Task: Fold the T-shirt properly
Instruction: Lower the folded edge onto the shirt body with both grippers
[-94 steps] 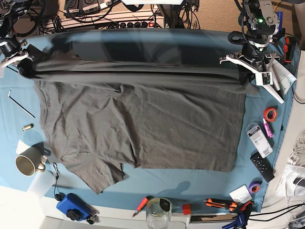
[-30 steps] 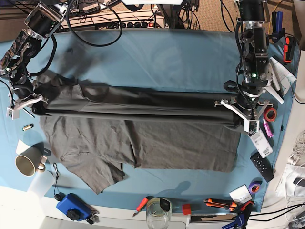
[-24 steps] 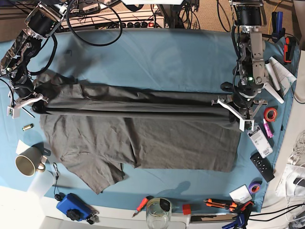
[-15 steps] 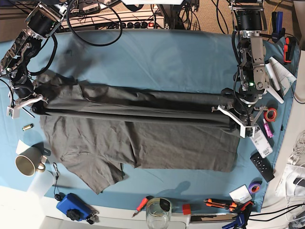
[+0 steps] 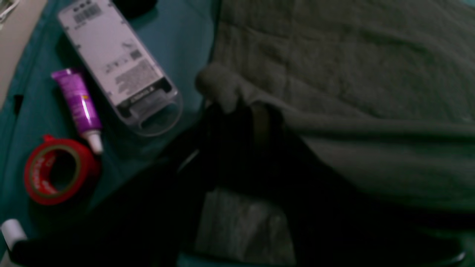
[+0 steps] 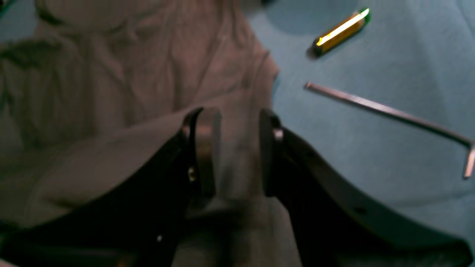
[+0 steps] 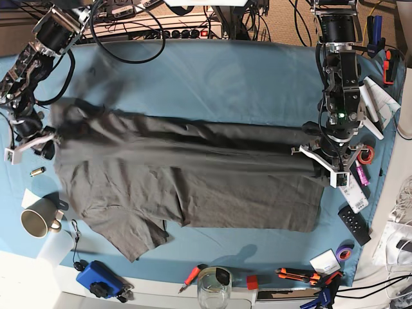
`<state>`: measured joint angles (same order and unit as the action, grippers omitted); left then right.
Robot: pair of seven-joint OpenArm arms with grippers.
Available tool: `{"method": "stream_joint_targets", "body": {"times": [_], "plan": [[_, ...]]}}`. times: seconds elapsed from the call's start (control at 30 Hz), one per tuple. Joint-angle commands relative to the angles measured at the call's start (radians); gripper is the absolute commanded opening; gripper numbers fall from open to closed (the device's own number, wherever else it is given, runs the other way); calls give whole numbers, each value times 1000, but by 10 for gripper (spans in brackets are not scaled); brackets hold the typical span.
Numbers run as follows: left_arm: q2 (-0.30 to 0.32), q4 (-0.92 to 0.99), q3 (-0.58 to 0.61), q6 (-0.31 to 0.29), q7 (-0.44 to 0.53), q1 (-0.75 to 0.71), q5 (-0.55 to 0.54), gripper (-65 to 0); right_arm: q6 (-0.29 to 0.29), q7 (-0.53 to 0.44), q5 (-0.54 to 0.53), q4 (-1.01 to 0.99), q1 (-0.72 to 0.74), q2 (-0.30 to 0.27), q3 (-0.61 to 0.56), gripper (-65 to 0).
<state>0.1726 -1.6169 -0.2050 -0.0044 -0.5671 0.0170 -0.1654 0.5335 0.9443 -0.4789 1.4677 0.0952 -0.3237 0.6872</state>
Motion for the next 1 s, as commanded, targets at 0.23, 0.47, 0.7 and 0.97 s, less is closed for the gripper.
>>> {"method": "stream_joint_targets", "body": {"times": [0.23,0.47,0.7,0.97], "plan": [[11,-18,-6,7,21,19,36,-491,5,24,-17,15,49,-31,6,-463],[10,-18,-7,7,0,19,118,-486,1,25,-18,15,49,-76,6,-463],[10,-21,-7,7,-9,19,127,-308,1,27,-22,15,50,-87,6,-463],[10,-62,-6,7,-113,19,100,-298,2,31,-89,16,50,-87,6,-463]]}}
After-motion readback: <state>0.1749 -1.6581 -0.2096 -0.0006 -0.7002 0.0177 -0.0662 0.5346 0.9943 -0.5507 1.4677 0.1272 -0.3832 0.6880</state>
